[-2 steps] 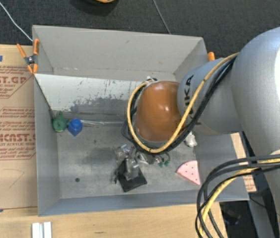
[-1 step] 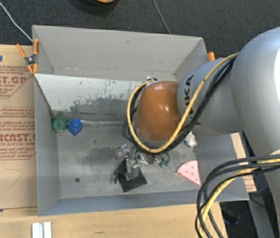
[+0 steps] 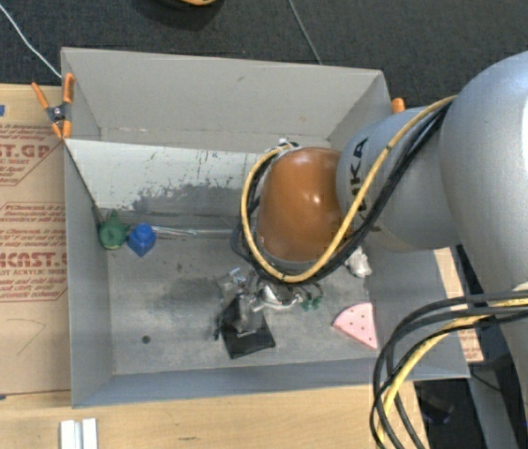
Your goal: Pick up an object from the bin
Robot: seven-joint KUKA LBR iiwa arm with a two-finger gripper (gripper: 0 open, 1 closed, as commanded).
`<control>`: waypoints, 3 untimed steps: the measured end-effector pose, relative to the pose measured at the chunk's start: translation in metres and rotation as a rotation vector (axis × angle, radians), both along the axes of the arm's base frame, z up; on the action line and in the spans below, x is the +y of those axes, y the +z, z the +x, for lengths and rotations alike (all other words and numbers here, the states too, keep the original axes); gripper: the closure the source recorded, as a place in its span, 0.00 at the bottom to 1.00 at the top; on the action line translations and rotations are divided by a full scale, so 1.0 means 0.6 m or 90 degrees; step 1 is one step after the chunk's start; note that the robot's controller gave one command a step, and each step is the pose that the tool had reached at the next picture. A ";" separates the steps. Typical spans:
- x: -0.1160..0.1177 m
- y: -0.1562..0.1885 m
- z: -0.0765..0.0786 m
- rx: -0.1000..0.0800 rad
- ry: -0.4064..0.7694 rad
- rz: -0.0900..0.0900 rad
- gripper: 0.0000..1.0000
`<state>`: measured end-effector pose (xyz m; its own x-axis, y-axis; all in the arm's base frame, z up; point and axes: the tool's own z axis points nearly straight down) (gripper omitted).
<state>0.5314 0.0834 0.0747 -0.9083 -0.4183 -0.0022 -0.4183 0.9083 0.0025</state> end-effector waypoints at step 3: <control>0.009 -0.008 0.027 0.000 0.003 0.001 1.00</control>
Offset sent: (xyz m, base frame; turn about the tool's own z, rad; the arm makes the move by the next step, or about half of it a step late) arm -0.0048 -0.0003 -0.0017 0.0163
